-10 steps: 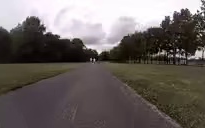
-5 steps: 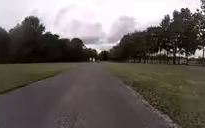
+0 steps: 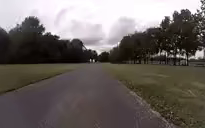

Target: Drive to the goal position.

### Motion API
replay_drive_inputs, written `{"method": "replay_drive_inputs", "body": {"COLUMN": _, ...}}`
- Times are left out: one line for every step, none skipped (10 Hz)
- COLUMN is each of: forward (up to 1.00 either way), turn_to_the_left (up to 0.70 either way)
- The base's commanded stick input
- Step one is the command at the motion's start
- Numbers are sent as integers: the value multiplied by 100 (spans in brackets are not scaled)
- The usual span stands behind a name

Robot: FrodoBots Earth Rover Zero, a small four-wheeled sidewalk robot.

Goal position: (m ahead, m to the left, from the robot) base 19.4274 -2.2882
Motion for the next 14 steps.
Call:
{"method": "replay_drive_inputs", "body": {"forward": 70, "turn_to_the_left": 0}}
{"method": "replay_drive_inputs", "body": {"forward": 70, "turn_to_the_left": 0}}
{"method": "replay_drive_inputs", "body": {"forward": 70, "turn_to_the_left": 0}}
{"method": "replay_drive_inputs", "body": {"forward": 70, "turn_to_the_left": 0}}
{"method": "replay_drive_inputs", "body": {"forward": 70, "turn_to_the_left": 0}}
{"method": "replay_drive_inputs", "body": {"forward": 70, "turn_to_the_left": 0}}
{"method": "replay_drive_inputs", "body": {"forward": 70, "turn_to_the_left": 0}}
{"method": "replay_drive_inputs", "body": {"forward": 70, "turn_to_the_left": 0}}
{"method": "replay_drive_inputs", "body": {"forward": 70, "turn_to_the_left": 0}}
{"method": "replay_drive_inputs", "body": {"forward": 70, "turn_to_the_left": 0}}
{"method": "replay_drive_inputs", "body": {"forward": 70, "turn_to_the_left": 0}}
{"method": "replay_drive_inputs", "body": {"forward": 70, "turn_to_the_left": 0}}
{"method": "replay_drive_inputs", "body": {"forward": 70, "turn_to_the_left": 0}}
{"method": "replay_drive_inputs", "body": {"forward": 70, "turn_to_the_left": 0}}
